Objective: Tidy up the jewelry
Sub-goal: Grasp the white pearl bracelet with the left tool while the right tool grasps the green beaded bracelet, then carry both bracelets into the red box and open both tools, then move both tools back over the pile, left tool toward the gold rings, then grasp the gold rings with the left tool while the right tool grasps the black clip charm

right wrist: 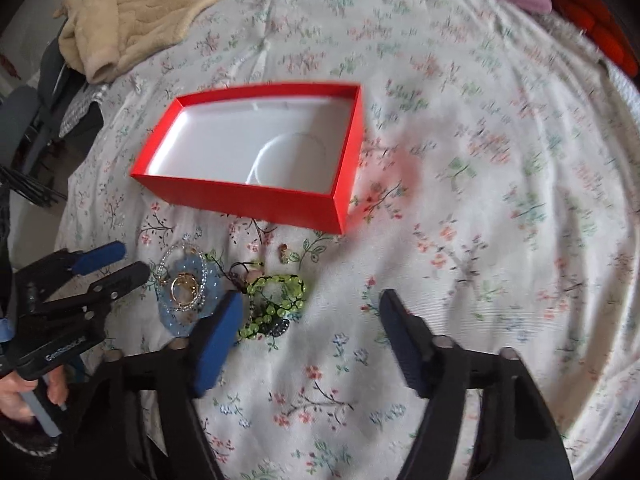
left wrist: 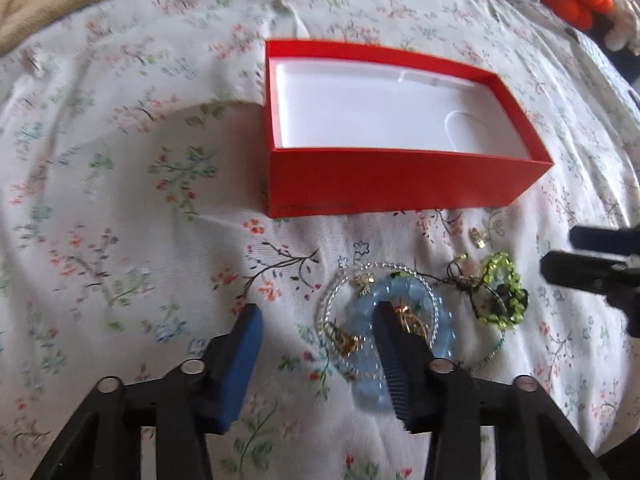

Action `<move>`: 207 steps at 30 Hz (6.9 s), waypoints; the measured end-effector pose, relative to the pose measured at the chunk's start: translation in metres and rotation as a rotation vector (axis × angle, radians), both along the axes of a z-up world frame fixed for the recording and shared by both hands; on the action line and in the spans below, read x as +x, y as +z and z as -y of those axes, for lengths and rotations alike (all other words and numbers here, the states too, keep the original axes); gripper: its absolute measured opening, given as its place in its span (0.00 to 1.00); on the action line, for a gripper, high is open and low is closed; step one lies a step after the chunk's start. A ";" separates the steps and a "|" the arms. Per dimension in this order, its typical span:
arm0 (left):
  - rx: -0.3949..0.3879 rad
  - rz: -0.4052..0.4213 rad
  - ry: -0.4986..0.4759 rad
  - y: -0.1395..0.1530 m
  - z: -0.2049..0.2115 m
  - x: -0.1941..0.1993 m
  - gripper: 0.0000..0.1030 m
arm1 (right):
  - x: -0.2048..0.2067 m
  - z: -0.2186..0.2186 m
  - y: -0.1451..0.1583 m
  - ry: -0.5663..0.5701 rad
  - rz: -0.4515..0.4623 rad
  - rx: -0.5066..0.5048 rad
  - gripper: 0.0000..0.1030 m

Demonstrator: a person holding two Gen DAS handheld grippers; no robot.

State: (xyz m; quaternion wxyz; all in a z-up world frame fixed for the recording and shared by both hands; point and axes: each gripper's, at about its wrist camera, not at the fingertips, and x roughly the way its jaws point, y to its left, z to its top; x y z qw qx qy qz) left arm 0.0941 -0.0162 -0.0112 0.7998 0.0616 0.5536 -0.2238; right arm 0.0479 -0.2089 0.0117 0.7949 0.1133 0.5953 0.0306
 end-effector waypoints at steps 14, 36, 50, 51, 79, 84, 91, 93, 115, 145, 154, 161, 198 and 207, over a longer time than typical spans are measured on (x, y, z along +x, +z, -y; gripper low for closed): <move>0.061 -0.029 -0.064 -0.026 0.027 0.015 0.18 | 0.025 -0.013 -0.037 0.049 -0.108 -0.015 0.26; -0.040 0.087 -0.077 0.037 0.024 -0.010 0.00 | 0.011 -0.020 0.031 0.064 0.084 0.042 0.05; -0.167 0.196 -0.028 0.087 0.022 -0.006 0.00 | 0.012 -0.018 0.093 0.028 0.259 0.093 0.05; -0.178 0.204 -0.024 0.089 0.023 -0.004 0.00 | 0.014 -0.019 0.098 0.024 0.276 0.096 0.05; -0.082 0.201 0.082 0.031 0.048 0.072 0.00 | 0.094 -0.003 0.026 -0.065 0.182 0.039 0.06; -0.060 0.206 0.072 0.031 0.054 0.070 0.13 | 0.094 0.002 0.024 -0.073 0.166 0.020 0.07; -0.029 0.212 0.070 0.037 0.052 0.063 0.40 | 0.088 0.012 0.032 -0.090 0.168 0.028 0.39; -0.023 0.215 0.072 0.041 0.049 0.059 0.47 | 0.084 0.012 0.036 -0.088 0.173 0.028 0.39; 0.074 0.192 0.084 0.043 0.024 0.002 0.90 | 0.023 0.005 0.041 -0.035 0.133 -0.055 0.61; -0.108 -0.108 0.112 -0.001 -0.009 -0.013 0.82 | -0.009 0.013 -0.004 -0.004 -0.036 -0.071 0.62; -0.140 -0.125 0.046 0.002 0.026 -0.015 0.35 | -0.007 0.010 -0.005 -0.003 -0.039 -0.071 0.62; -0.076 -0.078 -0.002 0.000 0.051 -0.015 0.33 | -0.007 0.012 -0.005 -0.008 -0.041 -0.070 0.62; 0.044 0.027 -0.015 -0.001 0.057 -0.010 0.21 | 0.004 0.000 -0.017 -0.010 -0.070 -0.002 0.62; -0.002 0.026 -0.003 0.010 0.047 -0.011 0.21 | 0.011 -0.015 -0.025 0.019 -0.081 0.029 0.57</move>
